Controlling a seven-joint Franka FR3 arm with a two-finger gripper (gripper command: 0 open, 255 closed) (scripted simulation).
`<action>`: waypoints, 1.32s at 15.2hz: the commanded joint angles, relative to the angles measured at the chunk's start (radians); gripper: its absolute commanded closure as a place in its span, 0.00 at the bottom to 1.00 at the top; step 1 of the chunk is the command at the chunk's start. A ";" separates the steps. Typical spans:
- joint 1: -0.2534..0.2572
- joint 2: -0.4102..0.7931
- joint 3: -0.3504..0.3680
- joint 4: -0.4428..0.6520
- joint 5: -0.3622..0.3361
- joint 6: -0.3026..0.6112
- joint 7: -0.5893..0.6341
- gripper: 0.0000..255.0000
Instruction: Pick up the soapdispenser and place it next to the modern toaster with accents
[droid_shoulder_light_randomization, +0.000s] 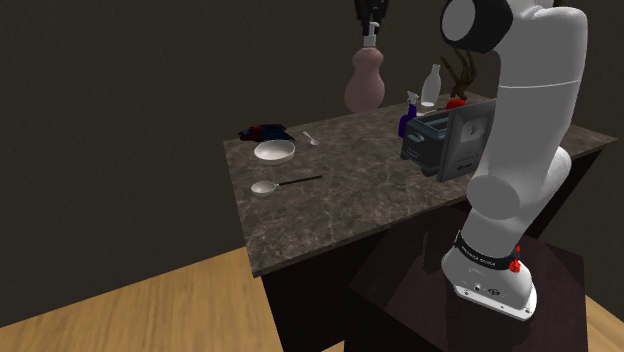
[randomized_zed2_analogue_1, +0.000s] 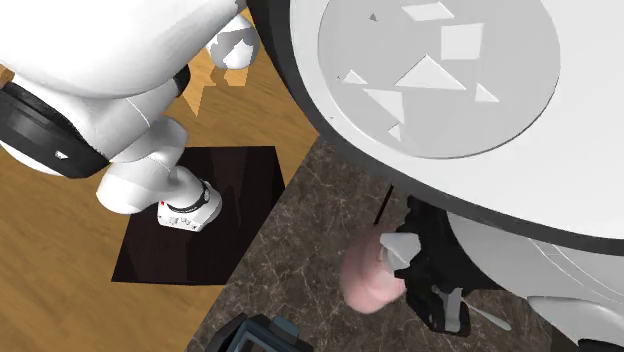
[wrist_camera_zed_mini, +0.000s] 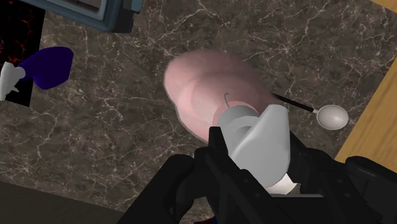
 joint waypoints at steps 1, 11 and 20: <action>-0.040 0.038 -0.018 0.059 0.011 -0.021 -0.053 1.00; -0.088 0.007 -0.042 -0.097 0.006 0.103 -0.134 1.00; -0.069 -0.078 -0.038 -0.345 -0.015 0.268 -0.126 1.00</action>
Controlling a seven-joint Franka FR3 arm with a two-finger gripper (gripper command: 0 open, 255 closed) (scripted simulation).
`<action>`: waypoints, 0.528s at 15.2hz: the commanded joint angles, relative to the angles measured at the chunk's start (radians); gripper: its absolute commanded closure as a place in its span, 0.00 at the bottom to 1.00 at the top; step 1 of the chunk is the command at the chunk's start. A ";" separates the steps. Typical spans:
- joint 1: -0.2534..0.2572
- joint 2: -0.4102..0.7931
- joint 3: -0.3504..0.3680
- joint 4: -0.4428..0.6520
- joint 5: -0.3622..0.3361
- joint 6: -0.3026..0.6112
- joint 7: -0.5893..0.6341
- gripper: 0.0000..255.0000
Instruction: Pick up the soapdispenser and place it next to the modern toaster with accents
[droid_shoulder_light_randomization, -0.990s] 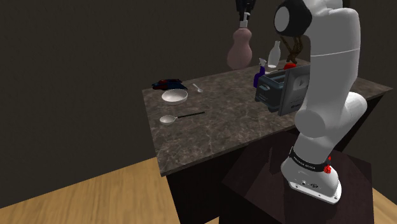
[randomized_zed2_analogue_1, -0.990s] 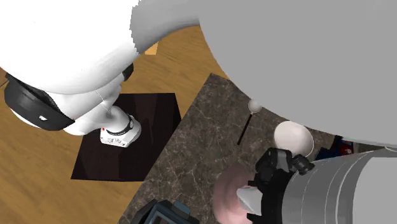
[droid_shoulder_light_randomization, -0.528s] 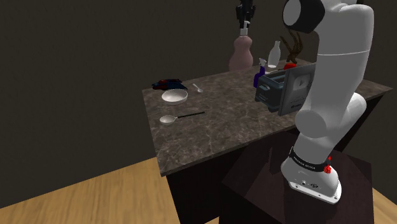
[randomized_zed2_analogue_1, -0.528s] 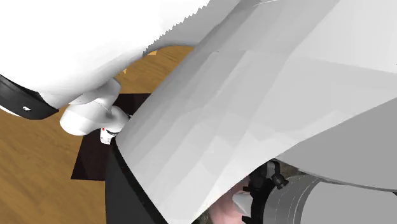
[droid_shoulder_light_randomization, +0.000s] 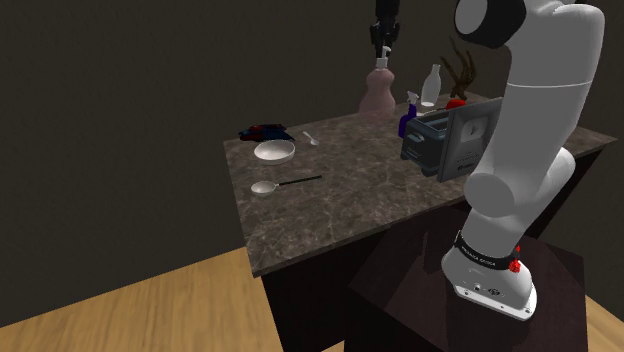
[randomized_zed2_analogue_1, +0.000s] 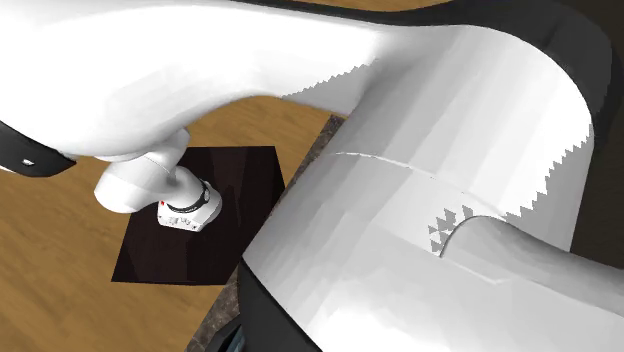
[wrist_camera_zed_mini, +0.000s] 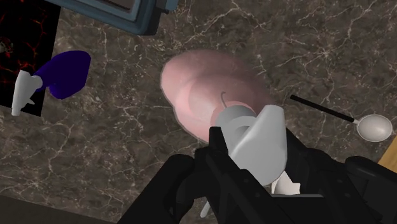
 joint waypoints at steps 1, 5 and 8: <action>0.004 -0.020 0.001 -0.056 -0.005 0.039 0.002 1.00; 0.008 -0.041 0.003 -0.140 -0.009 0.101 0.005 1.00; 0.010 -0.053 0.004 -0.197 -0.012 0.147 0.006 1.00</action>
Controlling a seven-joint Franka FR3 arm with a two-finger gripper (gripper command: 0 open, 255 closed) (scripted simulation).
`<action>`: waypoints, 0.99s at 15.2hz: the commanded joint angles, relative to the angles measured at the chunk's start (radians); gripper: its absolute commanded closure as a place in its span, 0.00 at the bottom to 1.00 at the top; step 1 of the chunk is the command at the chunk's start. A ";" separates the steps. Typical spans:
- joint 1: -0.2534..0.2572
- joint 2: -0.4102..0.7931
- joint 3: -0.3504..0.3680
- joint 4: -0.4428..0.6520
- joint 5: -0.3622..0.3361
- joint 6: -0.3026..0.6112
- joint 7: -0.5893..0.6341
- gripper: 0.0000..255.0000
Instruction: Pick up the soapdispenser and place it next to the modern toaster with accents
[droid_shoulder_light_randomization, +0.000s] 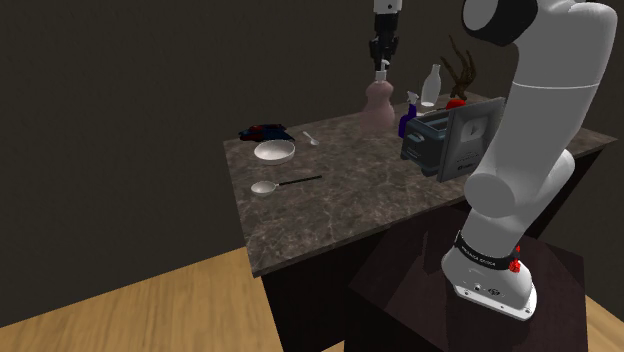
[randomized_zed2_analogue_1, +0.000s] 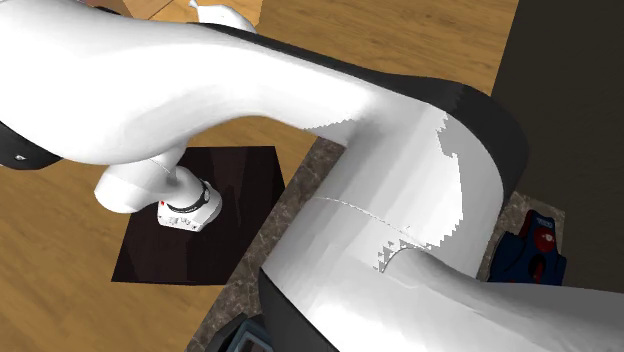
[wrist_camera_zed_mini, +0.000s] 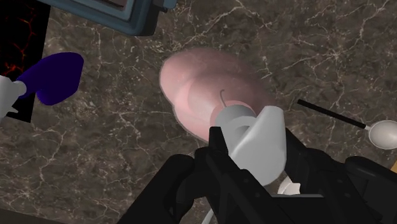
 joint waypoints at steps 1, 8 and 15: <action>0.002 -0.009 0.001 -0.037 -0.002 0.031 0.002 1.00; 0.005 -0.024 0.003 -0.152 -0.005 0.130 0.004 1.00; 0.006 -0.027 0.004 -0.249 -0.005 0.225 0.004 1.00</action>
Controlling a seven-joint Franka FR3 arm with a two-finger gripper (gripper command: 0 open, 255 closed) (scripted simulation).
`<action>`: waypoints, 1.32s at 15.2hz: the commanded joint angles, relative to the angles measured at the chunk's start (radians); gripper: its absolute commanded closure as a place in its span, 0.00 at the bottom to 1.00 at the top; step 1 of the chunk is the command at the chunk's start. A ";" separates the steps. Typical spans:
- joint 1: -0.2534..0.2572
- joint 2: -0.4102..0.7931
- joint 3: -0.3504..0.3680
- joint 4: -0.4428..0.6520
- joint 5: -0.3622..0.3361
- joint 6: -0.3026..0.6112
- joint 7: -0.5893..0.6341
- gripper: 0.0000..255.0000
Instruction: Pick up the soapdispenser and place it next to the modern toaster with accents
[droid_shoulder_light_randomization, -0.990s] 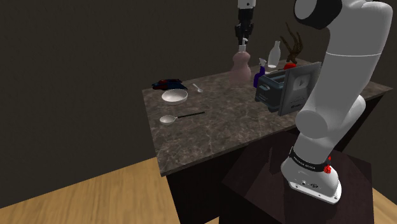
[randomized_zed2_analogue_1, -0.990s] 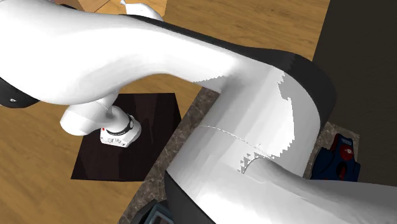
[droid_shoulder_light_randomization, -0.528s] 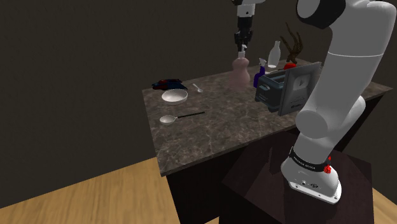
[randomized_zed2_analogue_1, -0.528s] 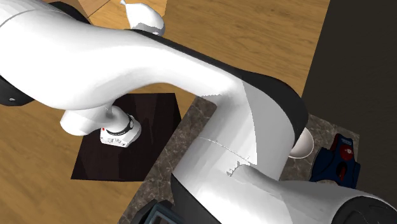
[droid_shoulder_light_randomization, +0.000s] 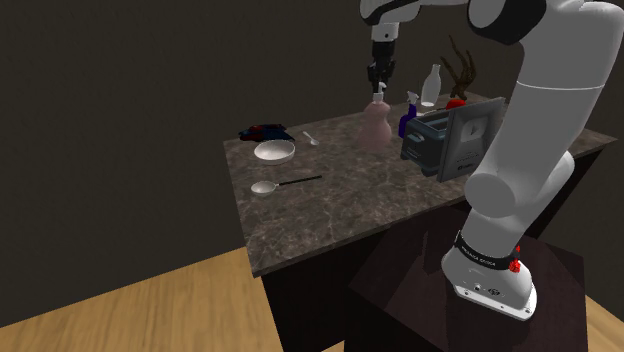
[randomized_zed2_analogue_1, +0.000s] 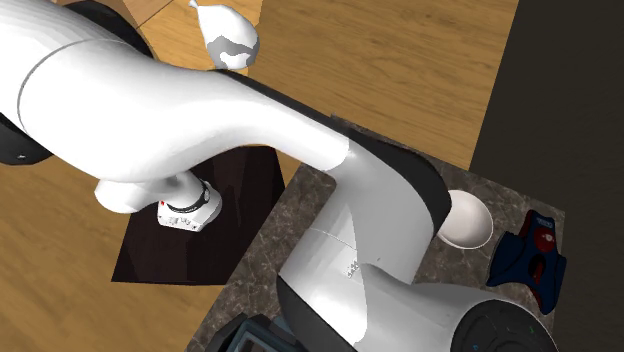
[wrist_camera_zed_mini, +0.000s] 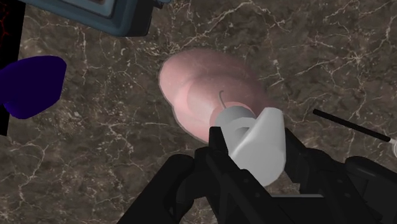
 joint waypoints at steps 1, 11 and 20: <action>-0.001 0.005 0.000 -0.019 0.001 0.026 -0.002 1.00; -0.001 0.023 0.000 -0.132 0.006 0.156 -0.006 1.00; -0.001 0.023 0.000 -0.134 0.006 0.159 -0.006 0.00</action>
